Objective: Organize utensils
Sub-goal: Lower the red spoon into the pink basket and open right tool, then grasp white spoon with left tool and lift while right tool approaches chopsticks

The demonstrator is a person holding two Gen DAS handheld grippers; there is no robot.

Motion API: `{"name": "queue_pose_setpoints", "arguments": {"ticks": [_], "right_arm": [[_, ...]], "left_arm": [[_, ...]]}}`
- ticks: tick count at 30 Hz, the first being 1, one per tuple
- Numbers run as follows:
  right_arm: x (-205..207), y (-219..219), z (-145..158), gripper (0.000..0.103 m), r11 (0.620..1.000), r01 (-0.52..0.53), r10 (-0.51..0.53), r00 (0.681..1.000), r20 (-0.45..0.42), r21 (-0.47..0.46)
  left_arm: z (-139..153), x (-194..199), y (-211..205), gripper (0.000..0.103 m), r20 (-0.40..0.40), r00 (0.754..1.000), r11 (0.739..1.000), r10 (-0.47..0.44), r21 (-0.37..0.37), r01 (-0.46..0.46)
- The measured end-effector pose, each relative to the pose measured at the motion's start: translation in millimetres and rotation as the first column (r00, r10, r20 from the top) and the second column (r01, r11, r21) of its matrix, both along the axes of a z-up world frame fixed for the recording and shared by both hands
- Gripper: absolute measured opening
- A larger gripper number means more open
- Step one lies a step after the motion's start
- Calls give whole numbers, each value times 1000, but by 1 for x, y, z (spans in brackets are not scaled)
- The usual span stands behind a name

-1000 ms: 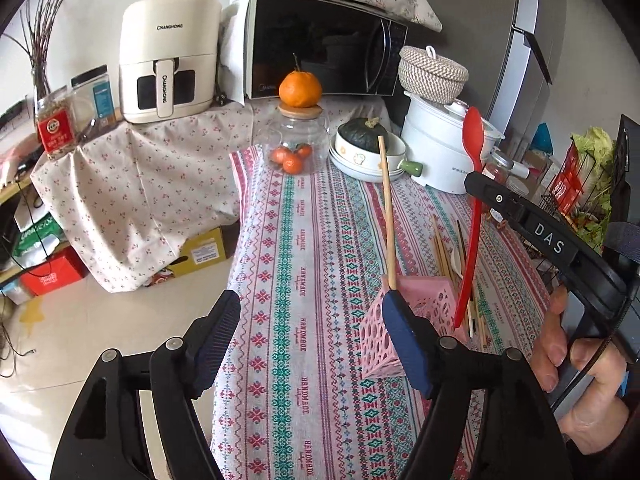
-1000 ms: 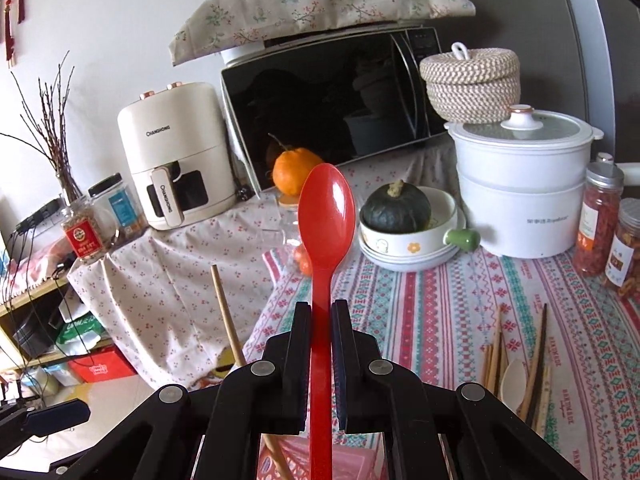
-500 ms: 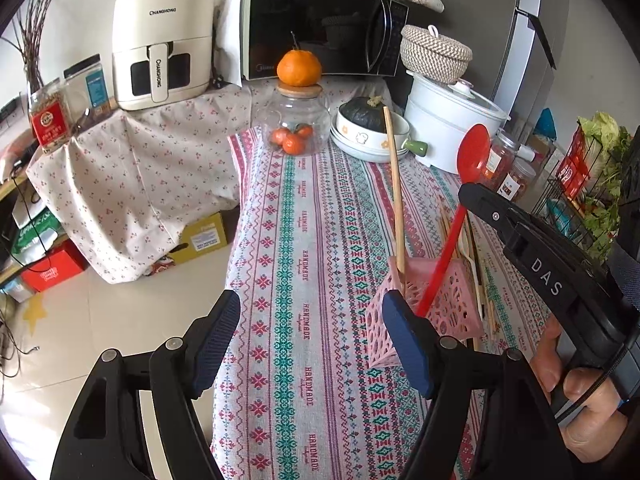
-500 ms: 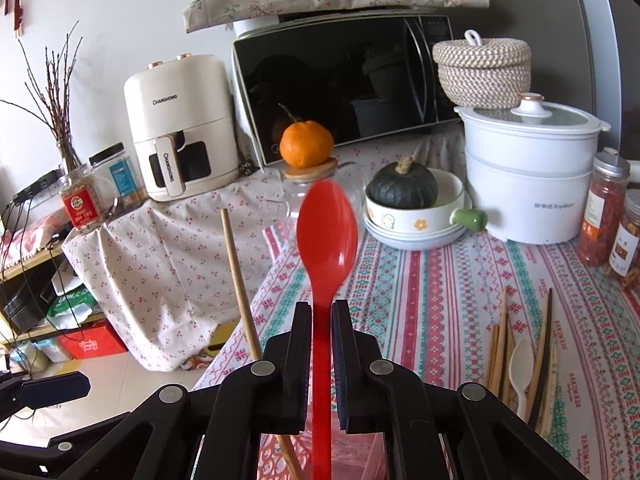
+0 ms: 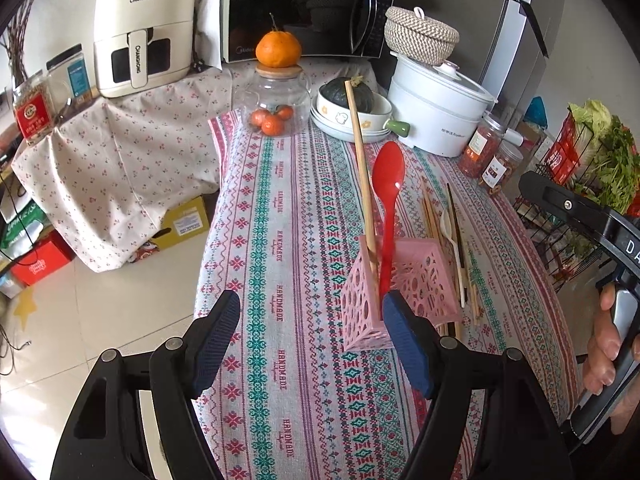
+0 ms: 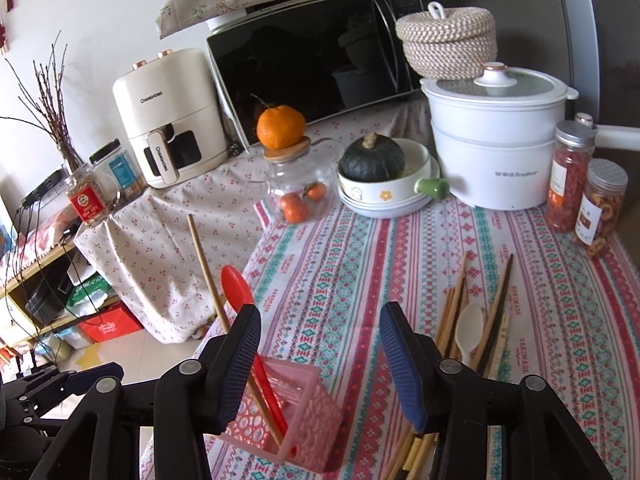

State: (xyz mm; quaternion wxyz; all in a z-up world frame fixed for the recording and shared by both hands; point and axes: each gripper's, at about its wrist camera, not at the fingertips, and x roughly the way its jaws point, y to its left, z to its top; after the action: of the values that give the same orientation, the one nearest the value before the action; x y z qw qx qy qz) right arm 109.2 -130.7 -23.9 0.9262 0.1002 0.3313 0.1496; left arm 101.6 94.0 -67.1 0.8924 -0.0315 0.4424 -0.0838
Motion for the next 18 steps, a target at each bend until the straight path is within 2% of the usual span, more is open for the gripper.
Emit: {"name": "queue_pose_setpoints", "arguments": {"ticks": [2,7,14,18], "right_arm": [[2,-14,-1,64,1000,18,-18,999,-39,-18],[12,-48,-14,68,994,76,-88,984,-152,-79],[31,-97,-43,68,981,170,-192,919,-344,-93],[37,-114,-52,68,977,193,-215,887,-408,-96]], "left_arm": [[1,-1,-4,76,-8,1000,1000,-8,-8,8],[7,-2,-15,76,-25,999,1000,-26,-6,26],[31,-1,-30,76,-47,998,999,-42,-35,40],[42,5,-54,76,-72,994,995,-86,-59,81]]}}
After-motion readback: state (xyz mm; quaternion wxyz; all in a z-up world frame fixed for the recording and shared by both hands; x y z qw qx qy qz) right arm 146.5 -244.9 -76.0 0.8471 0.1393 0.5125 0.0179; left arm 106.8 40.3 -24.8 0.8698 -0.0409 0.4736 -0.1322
